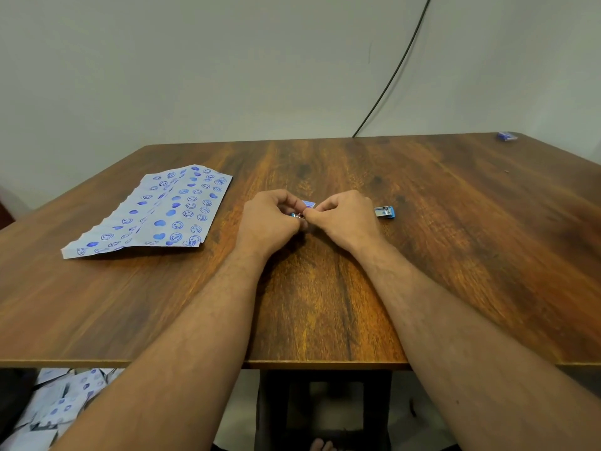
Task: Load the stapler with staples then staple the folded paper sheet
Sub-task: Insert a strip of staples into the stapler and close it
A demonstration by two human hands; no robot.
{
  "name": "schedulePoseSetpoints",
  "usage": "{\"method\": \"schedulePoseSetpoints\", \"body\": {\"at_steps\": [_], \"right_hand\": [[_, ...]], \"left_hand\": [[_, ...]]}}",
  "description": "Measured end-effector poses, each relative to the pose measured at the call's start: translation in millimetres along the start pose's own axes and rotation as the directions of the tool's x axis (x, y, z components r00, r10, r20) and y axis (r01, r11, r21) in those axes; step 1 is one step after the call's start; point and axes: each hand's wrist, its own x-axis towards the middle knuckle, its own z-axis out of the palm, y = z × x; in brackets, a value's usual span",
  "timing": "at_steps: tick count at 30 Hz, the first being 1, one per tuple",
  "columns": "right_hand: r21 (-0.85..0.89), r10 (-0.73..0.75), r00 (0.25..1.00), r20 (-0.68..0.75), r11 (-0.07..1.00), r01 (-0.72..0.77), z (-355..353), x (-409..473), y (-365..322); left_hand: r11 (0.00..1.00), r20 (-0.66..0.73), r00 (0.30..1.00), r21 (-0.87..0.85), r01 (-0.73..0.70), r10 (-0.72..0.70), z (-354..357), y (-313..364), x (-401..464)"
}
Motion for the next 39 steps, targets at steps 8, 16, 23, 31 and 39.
{"method": "schedulePoseSetpoints", "body": {"at_steps": [8,16,23,31,39], "right_hand": [[-0.101,-0.077,0.997,-0.011,0.992,0.076,-1.9,-6.7,-7.2],[-0.062,-0.125,0.991,-0.050,0.991,0.122,-4.1,-7.7,-6.9],[-0.017,-0.108,0.981,-0.161,0.994,0.106,-4.2,-3.7,-2.3],[0.024,0.013,0.973,-0.230,1.000,-0.008,-10.9,-3.6,-2.7],[0.221,-0.174,0.949,-0.264,0.947,0.235,-9.9,-4.1,-1.8]], "left_hand": [[1.000,0.008,1.000,0.003,0.003,-0.003,-0.2,1.7,-1.3],[1.000,0.013,1.000,-0.016,0.018,-0.018,0.1,3.3,-0.7],[0.999,-0.011,0.999,-0.021,0.047,-0.047,0.6,1.9,0.7],[0.996,-0.024,0.996,-0.032,0.082,-0.083,1.4,0.6,3.5],[0.997,-0.031,0.997,-0.027,0.076,-0.077,3.6,0.9,5.0]]}}
